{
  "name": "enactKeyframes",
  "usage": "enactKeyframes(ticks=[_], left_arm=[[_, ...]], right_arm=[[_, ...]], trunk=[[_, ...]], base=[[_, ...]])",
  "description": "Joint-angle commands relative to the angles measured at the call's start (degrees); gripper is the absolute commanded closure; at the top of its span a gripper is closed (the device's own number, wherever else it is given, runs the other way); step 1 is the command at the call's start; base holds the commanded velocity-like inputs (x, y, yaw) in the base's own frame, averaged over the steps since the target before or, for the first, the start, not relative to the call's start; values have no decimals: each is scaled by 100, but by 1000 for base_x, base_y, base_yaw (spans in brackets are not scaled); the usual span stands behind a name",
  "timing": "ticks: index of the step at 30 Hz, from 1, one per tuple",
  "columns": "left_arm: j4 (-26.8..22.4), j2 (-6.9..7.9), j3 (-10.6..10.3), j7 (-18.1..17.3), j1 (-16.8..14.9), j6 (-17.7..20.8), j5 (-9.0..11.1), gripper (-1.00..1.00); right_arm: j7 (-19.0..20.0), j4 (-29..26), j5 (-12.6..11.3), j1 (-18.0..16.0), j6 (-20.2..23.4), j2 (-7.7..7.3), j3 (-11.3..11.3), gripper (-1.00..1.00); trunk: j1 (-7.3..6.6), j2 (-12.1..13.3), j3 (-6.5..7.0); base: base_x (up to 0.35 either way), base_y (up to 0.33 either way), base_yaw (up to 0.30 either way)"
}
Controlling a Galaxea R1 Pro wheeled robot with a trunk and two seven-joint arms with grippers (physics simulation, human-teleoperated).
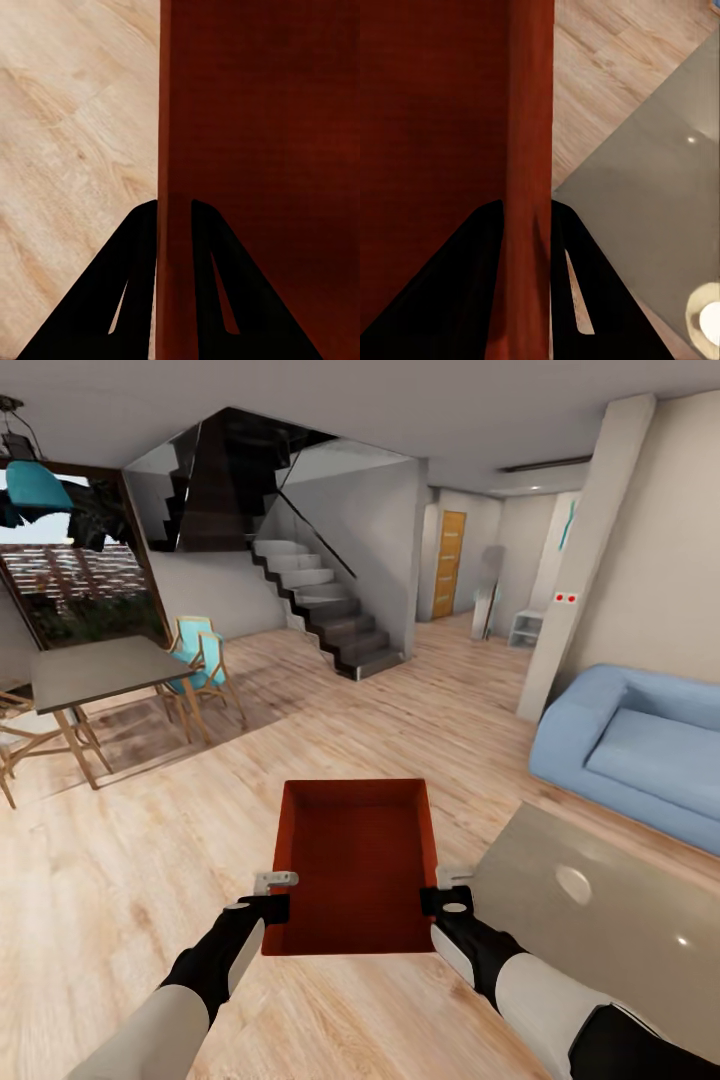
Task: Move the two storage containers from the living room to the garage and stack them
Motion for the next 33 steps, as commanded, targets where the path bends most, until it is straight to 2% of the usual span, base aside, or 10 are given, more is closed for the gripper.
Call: enactKeyframes(ticks=[1,18,33], left_arm=[[-107,-1,2,65,-7,-270,-45,100],[-108,-10,2,65,-7,-261,-46,100],[-100,-10,-25,114,-7,-261,-57,100]], right_arm=[[-60,1,-170,-2,38,-3,112,100],[-60,1,-170,-2,38,-3,112,100],[-51,1,-170,-2,30,-1,112,100]], trunk=[[3,-14,-13],[3,-14,-13],[3,-14,-13]], base=[[0,0,282],[0,0,276],[0,0,18]])
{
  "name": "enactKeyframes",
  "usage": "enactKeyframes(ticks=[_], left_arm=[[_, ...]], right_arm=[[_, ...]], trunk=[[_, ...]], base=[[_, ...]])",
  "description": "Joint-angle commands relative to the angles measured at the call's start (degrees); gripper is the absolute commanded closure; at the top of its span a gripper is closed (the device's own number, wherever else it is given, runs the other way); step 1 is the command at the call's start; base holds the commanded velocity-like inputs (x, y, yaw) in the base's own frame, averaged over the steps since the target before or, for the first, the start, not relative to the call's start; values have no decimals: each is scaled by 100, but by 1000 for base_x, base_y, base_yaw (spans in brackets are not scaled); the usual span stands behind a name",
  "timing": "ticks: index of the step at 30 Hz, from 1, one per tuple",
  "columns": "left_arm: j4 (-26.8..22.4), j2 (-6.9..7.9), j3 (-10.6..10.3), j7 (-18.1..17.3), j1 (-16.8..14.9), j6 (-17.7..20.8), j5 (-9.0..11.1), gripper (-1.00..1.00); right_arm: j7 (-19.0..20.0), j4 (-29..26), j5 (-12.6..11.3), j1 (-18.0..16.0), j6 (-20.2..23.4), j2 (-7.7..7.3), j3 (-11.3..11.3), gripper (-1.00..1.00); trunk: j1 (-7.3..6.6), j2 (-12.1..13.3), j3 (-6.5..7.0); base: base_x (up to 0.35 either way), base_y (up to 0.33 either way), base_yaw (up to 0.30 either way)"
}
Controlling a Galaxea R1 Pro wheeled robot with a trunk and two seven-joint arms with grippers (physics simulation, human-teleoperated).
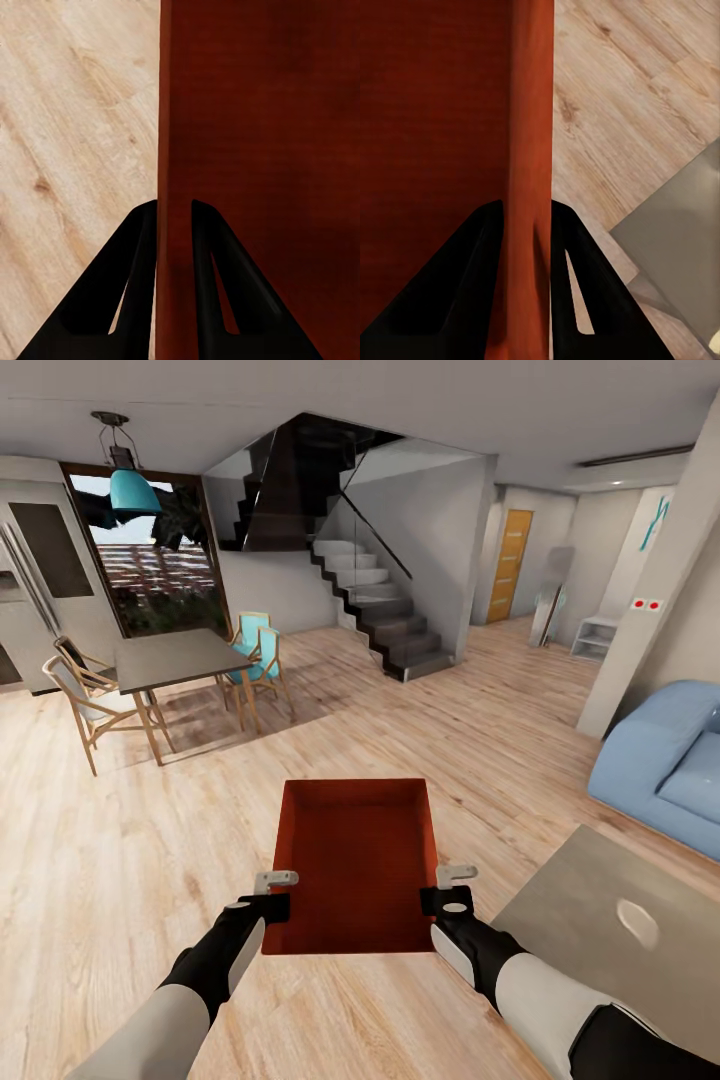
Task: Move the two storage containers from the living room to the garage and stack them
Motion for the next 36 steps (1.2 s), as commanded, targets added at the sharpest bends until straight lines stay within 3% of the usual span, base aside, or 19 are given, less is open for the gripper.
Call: enactKeyframes(ticks=[1,9,36], left_arm=[[-66,-5,8,70,-7,-300,-81,100],[-59,-15,-9,71,-7,-283,-117,100],[-34,-14,-5,80,-7,-306,-117,100]], right_arm=[[-55,0,-171,-1,38,2,131,100],[-55,0,-171,-1,36,0,141,100],[-55,0,-171,-1,36,-9,150,100]], trunk=[[3,-13,-13],[3,-13,-13],[3,-13,-13]], base=[[0,0,0],[53,15,0],[308,114,0]])
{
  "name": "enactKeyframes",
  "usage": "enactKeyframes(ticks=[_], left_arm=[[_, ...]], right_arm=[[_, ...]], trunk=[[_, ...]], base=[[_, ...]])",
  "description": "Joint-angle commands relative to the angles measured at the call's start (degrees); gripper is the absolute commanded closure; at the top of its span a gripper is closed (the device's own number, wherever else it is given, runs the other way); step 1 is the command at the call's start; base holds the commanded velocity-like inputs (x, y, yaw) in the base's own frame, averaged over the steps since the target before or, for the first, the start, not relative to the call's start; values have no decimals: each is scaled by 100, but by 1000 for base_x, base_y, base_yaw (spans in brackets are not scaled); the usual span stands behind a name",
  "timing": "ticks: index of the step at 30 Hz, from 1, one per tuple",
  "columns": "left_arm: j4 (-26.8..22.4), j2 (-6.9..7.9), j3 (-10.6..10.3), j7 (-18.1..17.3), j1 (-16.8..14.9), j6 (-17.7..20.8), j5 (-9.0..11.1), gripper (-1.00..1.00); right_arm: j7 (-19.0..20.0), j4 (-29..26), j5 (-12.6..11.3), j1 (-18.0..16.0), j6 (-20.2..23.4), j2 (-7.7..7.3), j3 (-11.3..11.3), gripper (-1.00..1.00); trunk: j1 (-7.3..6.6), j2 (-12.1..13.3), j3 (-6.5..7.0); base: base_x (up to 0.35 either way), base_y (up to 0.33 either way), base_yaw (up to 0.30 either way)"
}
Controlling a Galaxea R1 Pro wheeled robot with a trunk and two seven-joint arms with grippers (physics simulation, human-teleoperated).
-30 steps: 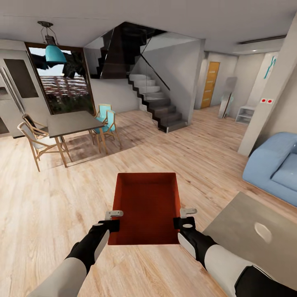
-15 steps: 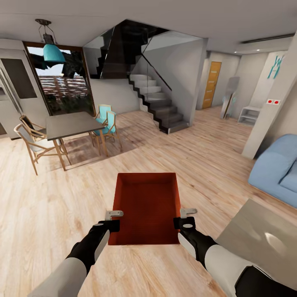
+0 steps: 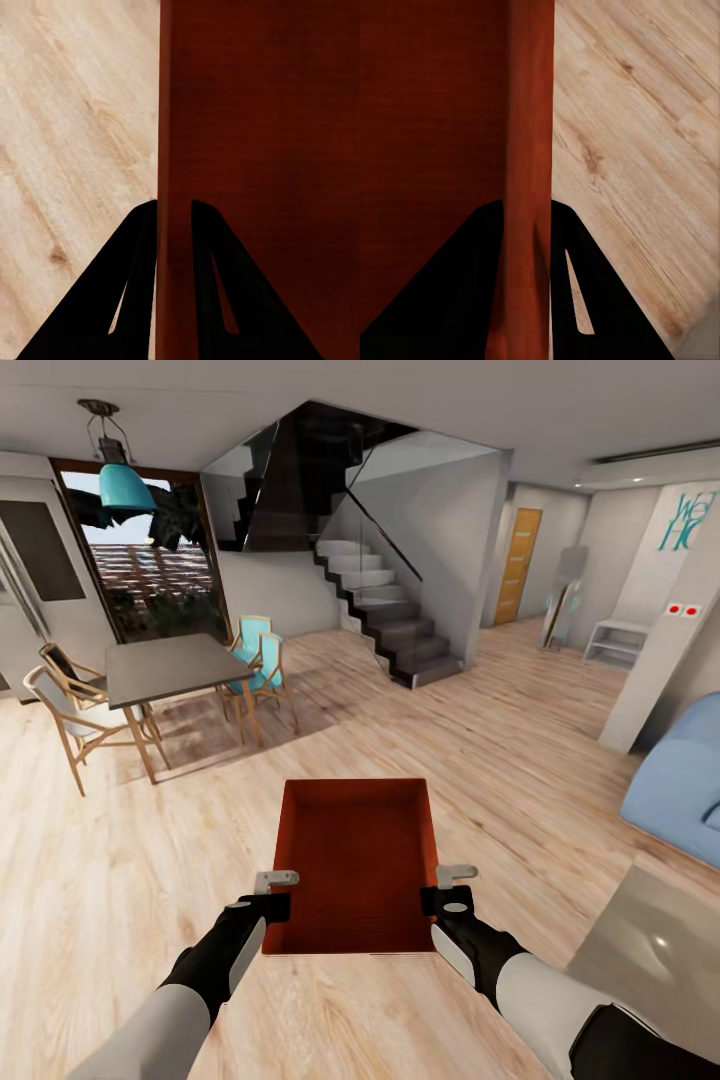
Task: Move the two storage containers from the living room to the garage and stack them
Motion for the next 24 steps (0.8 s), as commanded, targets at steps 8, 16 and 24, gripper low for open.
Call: enactKeyframes(ticks=[8,16,24], left_arm=[[-20,-5,10,68,-7,-320,-85,100],[-12,-5,21,68,-7,-320,-72,100],[-12,-5,19,68,-7,-320,-72,100]], right_arm=[[-63,5,-170,-1,37,1,149,100],[-64,12,-169,-1,44,9,148,100],[-63,14,-170,-1,40,1,149,100]], trunk=[[7,-12,-12],[7,-12,-12],[7,-12,-12]], base=[[314,120,0],[314,120,0],[314,120,0]])
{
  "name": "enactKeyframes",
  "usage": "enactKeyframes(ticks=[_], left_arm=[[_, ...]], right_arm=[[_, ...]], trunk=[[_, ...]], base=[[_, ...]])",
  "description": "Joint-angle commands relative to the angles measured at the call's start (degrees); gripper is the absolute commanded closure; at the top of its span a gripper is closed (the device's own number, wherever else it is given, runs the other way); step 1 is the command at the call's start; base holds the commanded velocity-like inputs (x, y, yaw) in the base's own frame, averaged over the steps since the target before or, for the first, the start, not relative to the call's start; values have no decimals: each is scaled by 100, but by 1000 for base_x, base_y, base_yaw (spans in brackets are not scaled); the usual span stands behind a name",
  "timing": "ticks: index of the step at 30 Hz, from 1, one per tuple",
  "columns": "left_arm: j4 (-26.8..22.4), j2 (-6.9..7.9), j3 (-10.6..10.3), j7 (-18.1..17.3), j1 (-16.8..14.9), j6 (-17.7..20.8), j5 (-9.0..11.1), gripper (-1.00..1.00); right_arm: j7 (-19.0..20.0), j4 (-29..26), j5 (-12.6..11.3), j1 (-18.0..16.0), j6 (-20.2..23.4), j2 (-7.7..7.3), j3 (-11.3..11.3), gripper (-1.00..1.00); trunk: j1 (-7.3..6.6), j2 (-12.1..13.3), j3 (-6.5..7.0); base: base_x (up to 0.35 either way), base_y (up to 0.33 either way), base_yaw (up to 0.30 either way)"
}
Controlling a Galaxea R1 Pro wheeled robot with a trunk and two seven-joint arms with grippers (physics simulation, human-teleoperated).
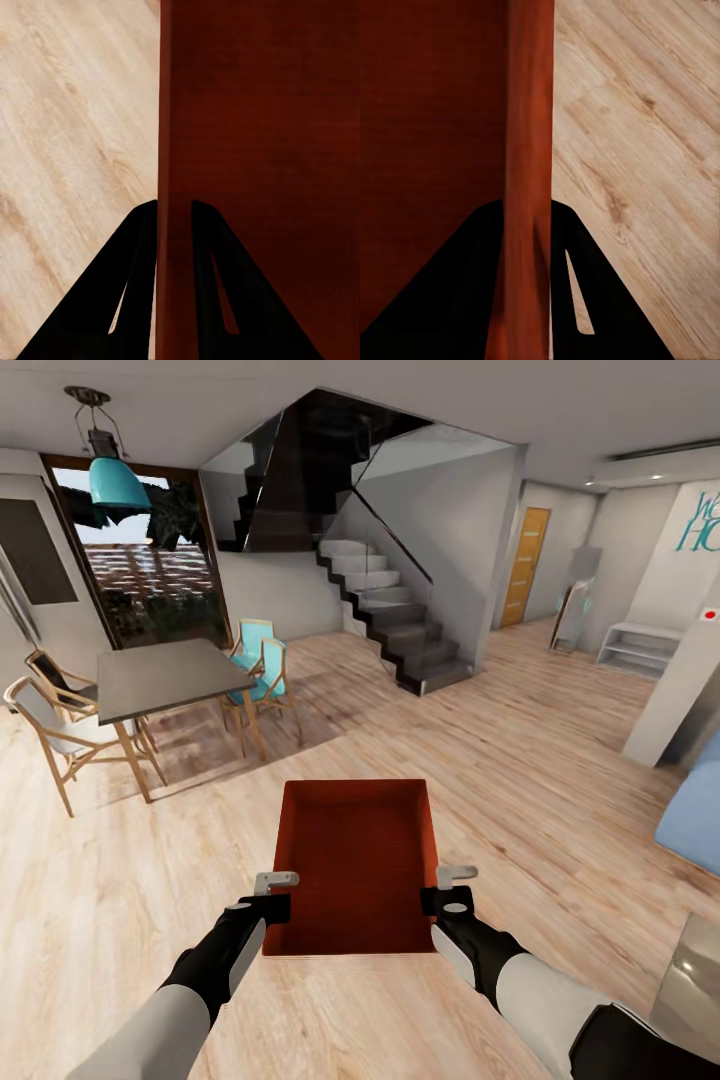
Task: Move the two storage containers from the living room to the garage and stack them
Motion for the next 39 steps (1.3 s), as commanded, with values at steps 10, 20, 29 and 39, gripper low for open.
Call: enactKeyframes(ticks=[10,20,29,39], left_arm=[[-76,-4,17,69,-7,-270,-104,100],[-77,-4,17,69,-7,-270,-104,100],[-77,-4,17,69,-7,-270,-104,100],[-69,-4,24,69,-7,-270,-104,100]], right_arm=[[-68,3,-163,-2,40,1,122,100],[-68,3,-163,-2,43,8,126,100],[-68,3,-163,-2,41,10,126,100],[-68,3,-163,-2,35,10,122,100]], trunk=[[7,-12,-13],[7,-12,-13],[7,-12,-13],[7,-12,-13]], base=[[314,120,-3],[314,120,-191],[314,120,-242],[314,120,-242]])
